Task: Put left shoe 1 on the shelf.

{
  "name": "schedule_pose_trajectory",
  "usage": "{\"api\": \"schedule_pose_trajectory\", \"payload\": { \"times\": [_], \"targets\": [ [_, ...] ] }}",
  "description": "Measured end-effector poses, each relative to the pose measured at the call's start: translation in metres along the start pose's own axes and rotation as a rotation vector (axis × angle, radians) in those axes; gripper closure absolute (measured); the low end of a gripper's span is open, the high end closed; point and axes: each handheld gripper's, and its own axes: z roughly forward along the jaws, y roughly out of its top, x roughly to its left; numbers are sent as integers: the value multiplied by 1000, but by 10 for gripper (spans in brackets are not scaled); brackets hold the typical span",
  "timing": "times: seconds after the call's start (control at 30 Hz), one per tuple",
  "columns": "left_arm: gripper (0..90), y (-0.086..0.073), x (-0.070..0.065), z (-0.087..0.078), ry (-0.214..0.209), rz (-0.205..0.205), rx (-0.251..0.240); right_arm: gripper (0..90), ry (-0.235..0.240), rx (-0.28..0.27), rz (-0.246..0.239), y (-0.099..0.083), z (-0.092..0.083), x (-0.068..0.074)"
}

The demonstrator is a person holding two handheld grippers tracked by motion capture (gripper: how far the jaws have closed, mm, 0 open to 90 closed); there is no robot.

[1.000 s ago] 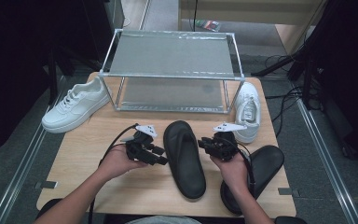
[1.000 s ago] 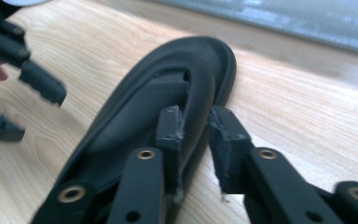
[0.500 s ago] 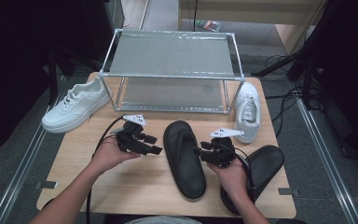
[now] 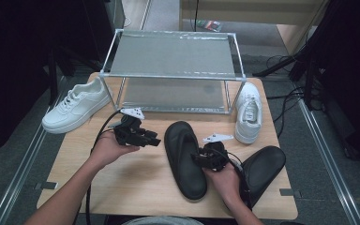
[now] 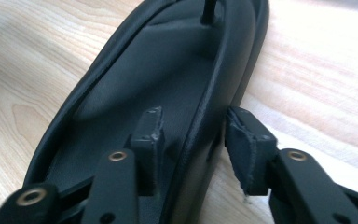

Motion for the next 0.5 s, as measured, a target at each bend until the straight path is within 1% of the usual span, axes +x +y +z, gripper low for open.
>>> {"api": "schedule_pose_trajectory", "payload": {
  "times": [0.03,0.1,0.17,0.27,0.3,0.37,0.4,0.5],
  "targets": [
    [724,3,0,-2,4,19,-1,611,-5,4,4,-1,0,0],
    [801,9,0,-5,-1,26,-1,636,-12,-2,-8,-2,1,-1],
    [858,19,2,-8,-3,32,-5,645,-9,-5,6,-2,0,-1],
    [896,38,9,-13,19,49,-13,656,-12,-8,10,-3,0,-1],
    [899,42,10,-14,24,56,-12,659,-14,-9,9,-2,0,-1],
    [900,55,15,-16,22,64,-20,672,-16,-8,12,-2,0,0],
    [900,61,16,-18,28,78,-17,674,-17,-8,6,-2,0,0],
    [900,78,20,-22,40,101,-17,678,-14,-2,10,-1,-1,-1]
  ]
}}
